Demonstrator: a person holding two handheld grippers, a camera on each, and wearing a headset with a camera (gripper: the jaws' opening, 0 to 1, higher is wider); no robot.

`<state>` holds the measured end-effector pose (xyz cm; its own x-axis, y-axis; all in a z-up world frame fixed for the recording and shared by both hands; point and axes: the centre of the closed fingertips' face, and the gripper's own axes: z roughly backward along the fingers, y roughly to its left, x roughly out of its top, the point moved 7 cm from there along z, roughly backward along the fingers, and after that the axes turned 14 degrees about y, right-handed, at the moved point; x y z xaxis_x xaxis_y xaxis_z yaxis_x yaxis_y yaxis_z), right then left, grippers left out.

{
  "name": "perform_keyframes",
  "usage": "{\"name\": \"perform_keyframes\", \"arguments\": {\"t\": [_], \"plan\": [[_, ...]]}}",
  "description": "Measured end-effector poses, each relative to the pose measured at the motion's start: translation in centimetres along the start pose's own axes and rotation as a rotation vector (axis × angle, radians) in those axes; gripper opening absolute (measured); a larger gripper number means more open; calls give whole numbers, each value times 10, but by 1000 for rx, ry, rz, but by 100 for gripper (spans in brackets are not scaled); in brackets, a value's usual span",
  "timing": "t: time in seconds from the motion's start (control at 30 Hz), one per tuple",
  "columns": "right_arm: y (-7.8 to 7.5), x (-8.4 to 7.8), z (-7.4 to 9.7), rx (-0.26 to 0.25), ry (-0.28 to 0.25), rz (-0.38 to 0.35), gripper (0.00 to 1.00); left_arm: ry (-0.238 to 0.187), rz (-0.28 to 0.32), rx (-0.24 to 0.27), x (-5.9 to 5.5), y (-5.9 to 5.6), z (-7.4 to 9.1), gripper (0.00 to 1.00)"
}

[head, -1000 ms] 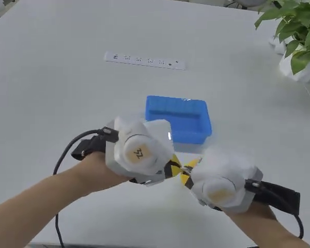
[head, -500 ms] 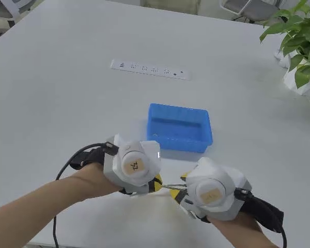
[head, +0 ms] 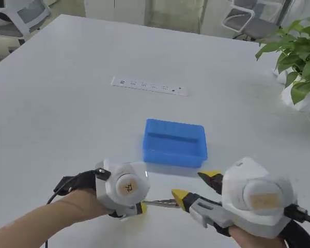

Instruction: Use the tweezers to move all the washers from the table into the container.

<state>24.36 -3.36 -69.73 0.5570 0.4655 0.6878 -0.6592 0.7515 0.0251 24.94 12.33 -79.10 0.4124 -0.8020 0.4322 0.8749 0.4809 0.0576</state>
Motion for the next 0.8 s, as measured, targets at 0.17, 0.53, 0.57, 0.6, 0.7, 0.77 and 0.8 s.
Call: {"name": "perform_keyframes", "arguments": {"t": [0.17,0.53,0.57,0.6,0.7,0.77,0.8], "plan": [[-24,1,13,-36,-53,-105,51,-98,208,82,-5,7,39,60],[-44,-19,26,-104,-34,-153,67,-340,595,220,-12,19,125,99],[-45,-21,27,-111,-32,-152,68,-362,608,248,-12,17,133,99],[-45,-24,29,-114,-30,-155,69,-371,613,263,-13,16,138,99],[-44,-30,31,-94,-30,-183,77,-379,630,291,-14,9,150,99],[-42,-32,33,-95,-38,-194,81,-408,634,324,-12,4,155,99],[-41,-33,33,-99,-38,-197,83,-409,635,329,-13,3,156,99]]}}
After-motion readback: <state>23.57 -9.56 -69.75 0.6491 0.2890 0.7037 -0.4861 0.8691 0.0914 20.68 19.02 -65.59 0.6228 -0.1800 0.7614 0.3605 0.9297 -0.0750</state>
